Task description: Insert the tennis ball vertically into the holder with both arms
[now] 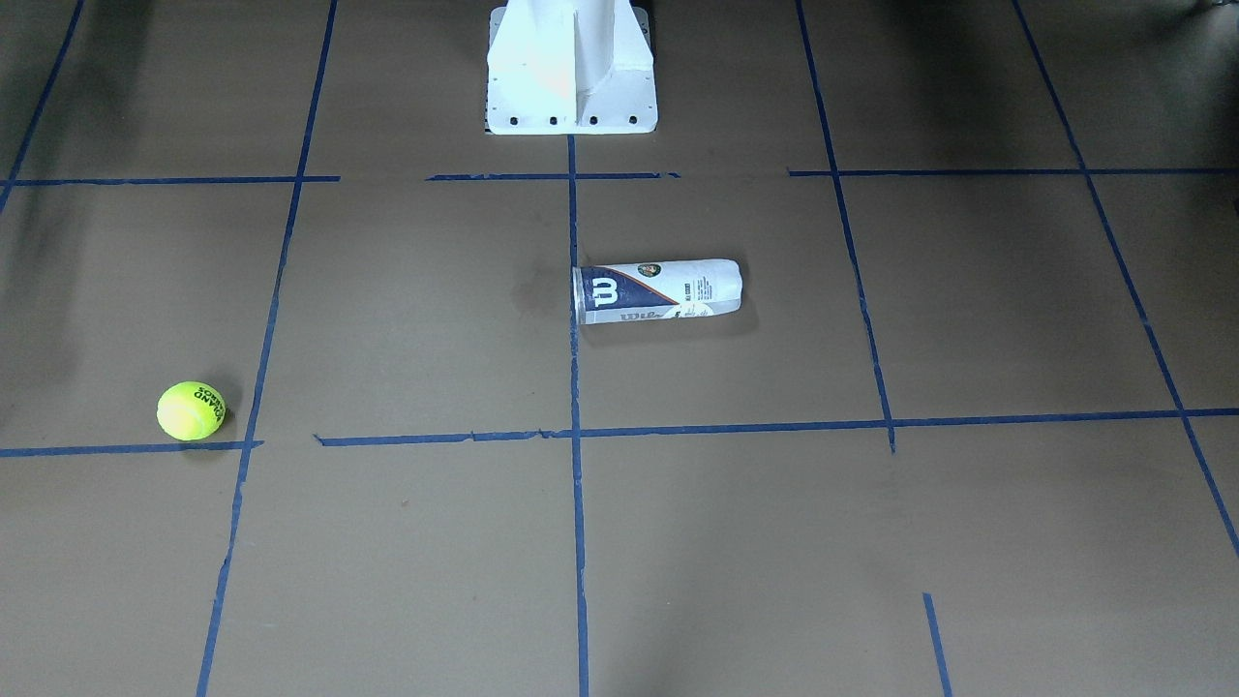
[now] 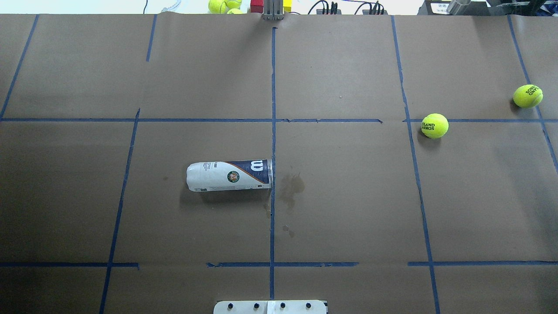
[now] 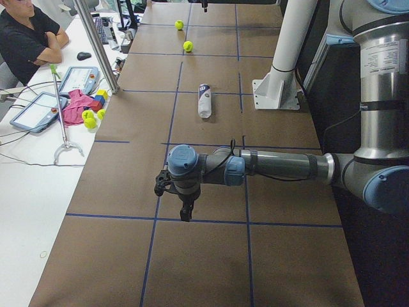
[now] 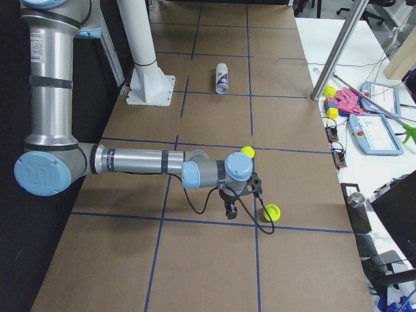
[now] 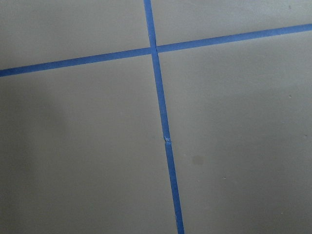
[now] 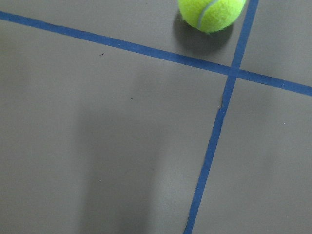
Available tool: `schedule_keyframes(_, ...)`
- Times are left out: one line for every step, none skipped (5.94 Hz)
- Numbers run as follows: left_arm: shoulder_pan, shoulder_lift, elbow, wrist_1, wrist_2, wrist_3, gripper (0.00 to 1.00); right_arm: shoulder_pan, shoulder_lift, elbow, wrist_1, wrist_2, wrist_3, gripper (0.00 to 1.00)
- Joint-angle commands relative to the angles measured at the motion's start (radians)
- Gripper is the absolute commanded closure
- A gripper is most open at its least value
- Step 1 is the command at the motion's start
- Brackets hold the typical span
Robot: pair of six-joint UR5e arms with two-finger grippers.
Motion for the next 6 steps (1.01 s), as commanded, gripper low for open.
schedule_keyframes(0.006, 0.01, 0.003, -0.078, -0.157, -0.01, 0.0, -0.001, -0.007, -0.005, 0.088, 0.004, 0.004, 0.0)
schedule_keyframes(0.088, -0.008, -0.024, -0.165, -0.151, -0.01, 0.0, -0.001, -0.027, -0.005, 0.129, 0.006, -0.006, 0.0)
schedule_keyframes(0.229, -0.023, -0.035, -0.306, -0.151, -0.013, 0.0, -0.001, -0.03, -0.003, 0.143, 0.006, -0.007, 0.0)
schedule_keyframes(0.289, -0.054, -0.064, -0.381, -0.148, -0.013, 0.0, -0.002, -0.041, -0.003, 0.142, 0.007, -0.006, 0.0)
schedule_keyframes(0.323, -0.072, -0.128, -0.385, -0.145, -0.007, 0.0, -0.008, -0.044, -0.002, 0.143, 0.007, -0.001, 0.0)
schedule_keyframes(0.375, -0.15, -0.139, -0.385, -0.147, -0.012, 0.0, -0.008, -0.05, -0.002, 0.142, 0.013, 0.002, 0.0)
